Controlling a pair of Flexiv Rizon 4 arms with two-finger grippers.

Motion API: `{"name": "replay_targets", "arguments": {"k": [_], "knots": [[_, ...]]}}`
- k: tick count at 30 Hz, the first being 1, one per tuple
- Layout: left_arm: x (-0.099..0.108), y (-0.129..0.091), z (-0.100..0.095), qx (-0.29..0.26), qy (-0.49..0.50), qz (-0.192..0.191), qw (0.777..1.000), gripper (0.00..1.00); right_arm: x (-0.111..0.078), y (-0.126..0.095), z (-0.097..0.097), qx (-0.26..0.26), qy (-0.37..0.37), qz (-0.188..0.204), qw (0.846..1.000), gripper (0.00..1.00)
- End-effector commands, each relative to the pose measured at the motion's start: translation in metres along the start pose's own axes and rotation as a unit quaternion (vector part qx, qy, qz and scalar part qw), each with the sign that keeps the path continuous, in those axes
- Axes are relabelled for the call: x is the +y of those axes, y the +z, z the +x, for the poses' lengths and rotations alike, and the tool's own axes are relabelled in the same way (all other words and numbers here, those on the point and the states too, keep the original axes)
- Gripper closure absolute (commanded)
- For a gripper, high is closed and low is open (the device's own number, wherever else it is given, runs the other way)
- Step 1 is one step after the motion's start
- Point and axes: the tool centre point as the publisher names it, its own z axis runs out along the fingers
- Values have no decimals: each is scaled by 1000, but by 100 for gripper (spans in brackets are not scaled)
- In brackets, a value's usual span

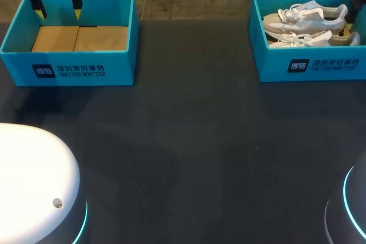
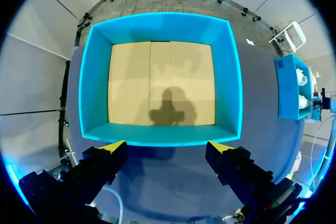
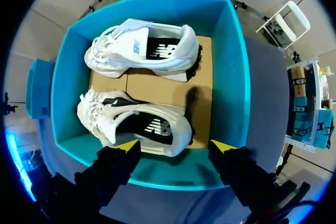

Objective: Take the shoe out of the shoebox, open the shoe tongue, remove and reinsert the insole, then place the shoe into the shoebox

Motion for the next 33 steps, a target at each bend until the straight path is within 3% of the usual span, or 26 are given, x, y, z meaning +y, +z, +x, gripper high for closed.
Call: {"name": "replay_targets", "arguments": {"k": [1, 2, 18, 33], "knots": [[0, 0, 0, 0, 0, 0, 1000, 0, 0, 6, -3, 4, 1, -1, 1000, 11], [0, 0, 0, 0, 0, 0, 1000, 0, -2, 9, -4, 2, 7, -1, 1000, 6], [0, 0, 0, 0, 0, 0, 1000, 0, -3, 35, -8, 10, 24, -17, 1000, 11], [0, 0, 0, 0, 0, 0, 1000, 0, 0, 54, -13, -3, 35, -16, 999, 5]]}}
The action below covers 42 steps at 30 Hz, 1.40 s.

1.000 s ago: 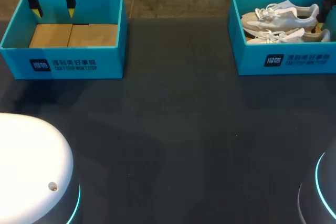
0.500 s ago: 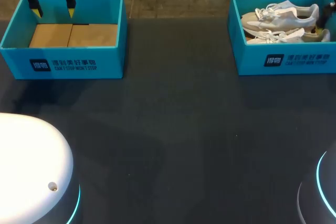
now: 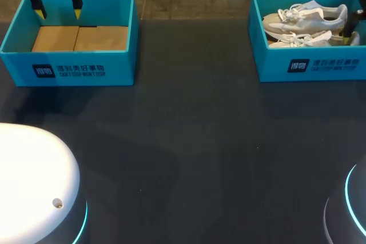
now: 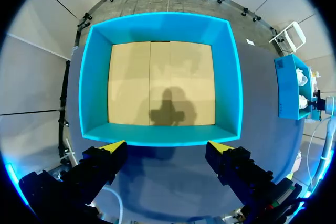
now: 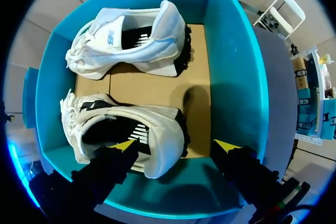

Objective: Take the shoe out of the shoebox, open the shoe tongue, remove and reinsert the insole, then place the shoe into the shoebox

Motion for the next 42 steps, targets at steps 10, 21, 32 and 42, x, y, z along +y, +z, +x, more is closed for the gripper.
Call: {"name": "replay_targets", "arguments": {"k": [10, 21, 32, 42], "knots": [[0, 0, 0, 0, 0, 0, 1000, 0, 1, 18, -2, 1, 7, 4, 1000, 0], [0, 0, 0, 0, 0, 0, 1000, 0, 4, 34, 0, 2, 4, 18, 1000, 0], [0, 0, 0, 0, 0, 0, 1000, 0, 4, 45, -1, -7, 4, 33, 999, 7], [0, 0, 0, 0, 0, 0, 1000, 0, 3, 50, -4, -13, 7, 45, 999, 100]]}}
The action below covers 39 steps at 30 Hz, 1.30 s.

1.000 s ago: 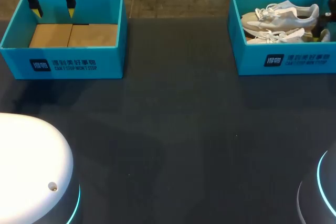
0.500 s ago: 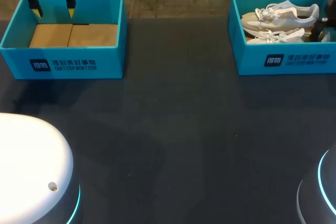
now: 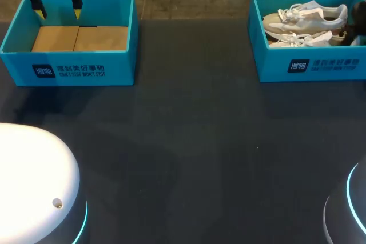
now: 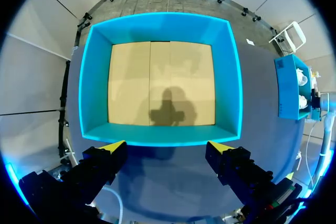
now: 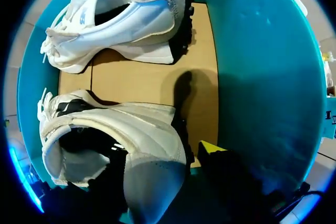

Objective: Take the shoe out of the shoebox, open the shoe tongue, remove and reinsert the insole, then place the shoe into the shoebox

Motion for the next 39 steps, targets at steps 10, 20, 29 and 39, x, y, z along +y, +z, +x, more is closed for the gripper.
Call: {"name": "replay_targets", "arguments": {"k": [10, 20, 29, 39], "knots": [[0, 0, 0, 0, 0, 0, 1000, 0, 4, -11, -3, -10, 17, -4, 1000, 100], [0, 0, 0, 0, 0, 0, 1000, 0, 8, -41, -8, -27, 40, -26, 999, 100], [0, 0, 0, 0, 0, 0, 1000, 0, 10, -87, -14, -52, 59, -56, 995, 100], [0, 0, 0, 0, 0, 0, 1000, 0, 4, -140, -14, -75, 68, -78, 992, 100]]}}
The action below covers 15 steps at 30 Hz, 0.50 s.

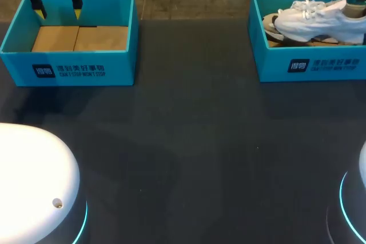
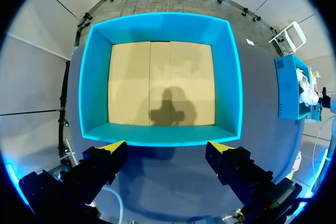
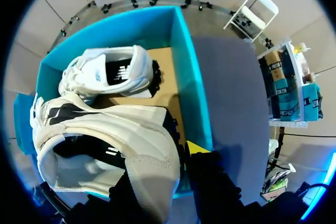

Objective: Take the shoe out of the shoebox, open the shoe tongue, remove and reinsert the insole, then place the shoe into the shoebox

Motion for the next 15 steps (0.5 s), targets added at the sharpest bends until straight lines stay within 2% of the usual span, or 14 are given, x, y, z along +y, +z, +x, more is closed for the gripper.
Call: {"name": "replay_targets", "arguments": {"k": [1, 9, 14, 15], "knots": [[0, 0, 0, 0, 0, 0, 1000, 0, -12, -39, 1, -9, -1, -15, 1000, 100], [0, 0, 0, 0, 0, 0, 1000, 0, -22, -75, -4, -28, 0, -27, 999, 100], [0, 0, 0, 0, 0, 0, 1000, 0, -40, -98, 5, -45, 5, -17, 999, 100], [0, 0, 0, 0, 0, 0, 1000, 0, -49, -105, 7, -43, 5, -16, 999, 100]]}}
